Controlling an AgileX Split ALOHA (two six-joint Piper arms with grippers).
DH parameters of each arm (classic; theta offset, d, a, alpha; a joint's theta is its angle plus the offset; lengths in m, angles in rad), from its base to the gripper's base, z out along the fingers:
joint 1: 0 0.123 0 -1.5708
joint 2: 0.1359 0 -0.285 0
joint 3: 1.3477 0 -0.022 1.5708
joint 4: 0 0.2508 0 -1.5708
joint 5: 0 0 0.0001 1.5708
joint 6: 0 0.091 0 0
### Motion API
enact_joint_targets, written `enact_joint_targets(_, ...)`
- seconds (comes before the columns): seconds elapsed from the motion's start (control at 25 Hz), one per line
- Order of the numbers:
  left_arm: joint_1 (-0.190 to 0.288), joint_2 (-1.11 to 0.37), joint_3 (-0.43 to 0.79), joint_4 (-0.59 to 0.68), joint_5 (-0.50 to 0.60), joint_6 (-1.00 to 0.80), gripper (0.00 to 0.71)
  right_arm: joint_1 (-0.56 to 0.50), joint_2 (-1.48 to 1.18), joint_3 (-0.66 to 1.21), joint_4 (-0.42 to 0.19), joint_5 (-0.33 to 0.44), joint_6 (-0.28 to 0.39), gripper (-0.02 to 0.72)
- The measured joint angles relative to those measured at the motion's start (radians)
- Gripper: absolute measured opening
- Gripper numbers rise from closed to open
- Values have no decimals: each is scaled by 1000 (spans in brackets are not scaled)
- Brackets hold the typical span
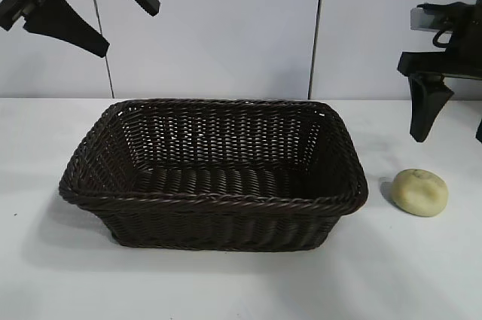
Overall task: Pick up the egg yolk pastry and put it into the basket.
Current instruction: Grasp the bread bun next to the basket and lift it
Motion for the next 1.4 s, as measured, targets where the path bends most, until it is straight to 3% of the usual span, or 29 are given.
enact_joint_targets(0.44,0,0,0,0,4,0,524,0,99,0,0,-57,19,580)
enact_joint_targets(0.76,0,0,0,0,5,-1,524,0,133,0,0,-79,26,537)
enact_joint_targets(1.04,0,0,0,0,5,-1,524,0,134,0,1,-85,28,264)
enact_joint_targets(1.4,0,0,0,0,5,-1,524,0,85,-37,-1,-46,28,223)
